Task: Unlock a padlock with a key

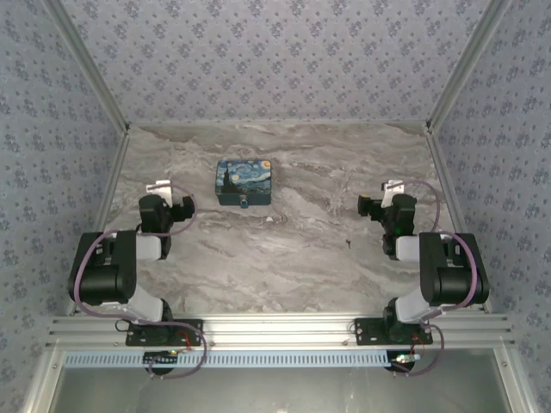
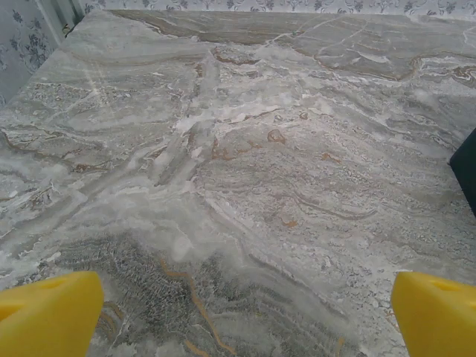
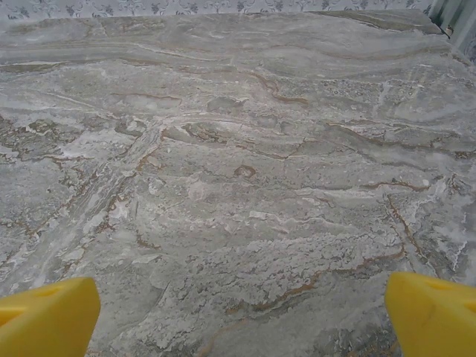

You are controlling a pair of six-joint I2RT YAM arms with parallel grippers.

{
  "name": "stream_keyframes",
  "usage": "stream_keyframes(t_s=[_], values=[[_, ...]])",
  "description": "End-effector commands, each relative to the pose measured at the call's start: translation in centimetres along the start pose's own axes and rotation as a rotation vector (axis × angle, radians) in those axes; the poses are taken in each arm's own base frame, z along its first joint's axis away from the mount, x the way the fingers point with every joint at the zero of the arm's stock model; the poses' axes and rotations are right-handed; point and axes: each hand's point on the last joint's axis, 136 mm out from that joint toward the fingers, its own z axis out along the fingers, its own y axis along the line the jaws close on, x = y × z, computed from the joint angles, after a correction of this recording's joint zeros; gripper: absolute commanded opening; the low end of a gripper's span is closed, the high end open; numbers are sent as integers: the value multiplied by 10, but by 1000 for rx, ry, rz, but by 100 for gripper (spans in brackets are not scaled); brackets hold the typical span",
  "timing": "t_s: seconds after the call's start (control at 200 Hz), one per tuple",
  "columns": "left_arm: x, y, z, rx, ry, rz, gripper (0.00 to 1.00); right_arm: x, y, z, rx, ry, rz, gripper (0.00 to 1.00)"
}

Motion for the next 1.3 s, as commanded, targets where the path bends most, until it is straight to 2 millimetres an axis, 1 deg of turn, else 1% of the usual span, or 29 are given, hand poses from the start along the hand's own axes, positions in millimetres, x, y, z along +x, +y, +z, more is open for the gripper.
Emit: stream_keyframes(t_s=[0.0,0.64,0.685,0.765,0.789,0.794,0.814,0.824,0.904,0.934,1.019,1.054,1.124,1.169,1.219,1.294], values=[[-8,-1,1,-1,-17,1,99,-2,-3,2,10,0,-6,100],[-8,0,1,0,-18,-4,100,-2,-4,2,4,-1,4,100],[-11,-1,-1,4,-23,-4,99,-3,-8,1,24,-4,15,100],[-22,0,-12,-19,-29,6,100,-12,-15,-6,37,-14,47,100],[-27,1,-16,-36,-30,7,100,-17,-15,-8,28,-20,51,100],[-29,2,-18,-40,-32,6,99,-14,-14,-9,26,-6,52,100],[-33,2,-21,-49,-37,9,99,-19,-15,-11,22,-5,56,100],[-34,2,-22,-53,-37,11,99,-17,-15,-12,21,8,60,100],[-50,0,-35,-99,-63,22,99,-26,-12,-19,7,45,90,100],[-56,-1,-39,-104,-73,-1,100,-29,-9,-22,-3,60,102,100],[-72,1,-47,-112,-60,-165,100,-34,2,-33,-18,120,134,100],[-79,-4,-49,-87,-39,-217,99,-37,8,-38,-31,146,146,100],[-88,-17,-52,-24,8,-311,99,-34,23,-49,-51,225,168,100],[-89,-28,-56,32,53,-363,99,-31,32,-57,-64,273,182,100],[-85,-42,-61,92,106,-422,100,-22,44,-67,-83,334,199,100],[-81,-69,-71,222,150,-476,99,-7,58,-82,-107,437,191,98]])
